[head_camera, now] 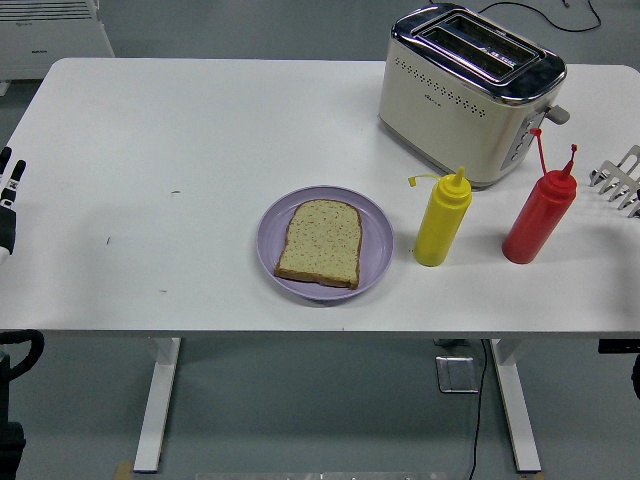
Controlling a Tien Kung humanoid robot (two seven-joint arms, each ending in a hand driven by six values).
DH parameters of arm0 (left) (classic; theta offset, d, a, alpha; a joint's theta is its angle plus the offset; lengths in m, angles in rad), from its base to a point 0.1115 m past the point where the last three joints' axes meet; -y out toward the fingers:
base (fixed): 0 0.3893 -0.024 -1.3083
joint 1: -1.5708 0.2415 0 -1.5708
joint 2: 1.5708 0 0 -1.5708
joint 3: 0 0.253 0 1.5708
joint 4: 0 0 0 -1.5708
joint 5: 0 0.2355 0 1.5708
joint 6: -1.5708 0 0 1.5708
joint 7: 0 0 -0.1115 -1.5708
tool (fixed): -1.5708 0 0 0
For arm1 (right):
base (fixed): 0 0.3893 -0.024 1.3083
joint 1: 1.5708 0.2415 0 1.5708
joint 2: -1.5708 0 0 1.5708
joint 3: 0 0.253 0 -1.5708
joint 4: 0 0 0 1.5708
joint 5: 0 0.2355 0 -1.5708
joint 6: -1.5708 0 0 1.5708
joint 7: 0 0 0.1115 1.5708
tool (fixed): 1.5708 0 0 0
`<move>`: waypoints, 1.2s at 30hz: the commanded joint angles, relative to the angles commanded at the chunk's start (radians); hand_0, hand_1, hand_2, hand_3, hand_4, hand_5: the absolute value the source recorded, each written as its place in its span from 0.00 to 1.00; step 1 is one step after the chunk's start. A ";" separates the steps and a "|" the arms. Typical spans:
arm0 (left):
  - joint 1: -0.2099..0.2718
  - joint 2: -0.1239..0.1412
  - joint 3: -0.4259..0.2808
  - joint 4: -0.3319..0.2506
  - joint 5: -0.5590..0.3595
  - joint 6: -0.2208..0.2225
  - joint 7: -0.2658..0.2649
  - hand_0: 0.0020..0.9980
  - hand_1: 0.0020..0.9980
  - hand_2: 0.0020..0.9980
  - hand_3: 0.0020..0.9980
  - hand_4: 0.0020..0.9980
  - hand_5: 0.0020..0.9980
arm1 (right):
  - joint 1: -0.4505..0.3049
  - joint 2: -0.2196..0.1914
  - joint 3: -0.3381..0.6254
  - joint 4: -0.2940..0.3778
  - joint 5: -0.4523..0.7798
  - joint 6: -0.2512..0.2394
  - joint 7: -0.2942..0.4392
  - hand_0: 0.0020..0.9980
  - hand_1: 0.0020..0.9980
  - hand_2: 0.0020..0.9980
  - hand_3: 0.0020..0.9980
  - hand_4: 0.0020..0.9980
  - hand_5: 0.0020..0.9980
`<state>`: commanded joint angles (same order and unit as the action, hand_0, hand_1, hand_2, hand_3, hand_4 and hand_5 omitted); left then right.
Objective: Pick up the cup,pour liquid into bread,place the cup on the desk
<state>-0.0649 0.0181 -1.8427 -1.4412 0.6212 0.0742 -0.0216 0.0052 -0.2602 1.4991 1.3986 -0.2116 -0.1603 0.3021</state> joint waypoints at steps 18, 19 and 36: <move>0.005 0.000 0.004 -0.001 0.002 -0.002 0.000 0.84 0.84 0.86 0.74 0.67 1.00 | -0.004 0.003 -0.001 -0.007 0.006 -0.005 -0.003 0.78 0.72 0.75 0.78 0.61 0.66; 0.005 0.000 0.003 -0.001 0.002 -0.002 0.000 0.84 0.84 0.86 0.74 0.67 1.00 | -0.003 0.003 -0.001 -0.006 0.006 -0.005 -0.002 0.78 0.72 0.75 0.78 0.61 0.66; 0.001 -0.001 -0.006 -0.002 0.006 -0.006 0.002 0.84 0.84 0.86 0.74 0.67 1.00 | 0.002 0.004 0.002 -0.010 0.006 -0.006 -0.008 0.78 0.72 0.75 0.78 0.61 0.66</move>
<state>-0.0642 0.0166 -1.8483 -1.4431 0.6275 0.0682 -0.0198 0.0076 -0.2561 1.5014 1.3884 -0.2052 -0.1665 0.2939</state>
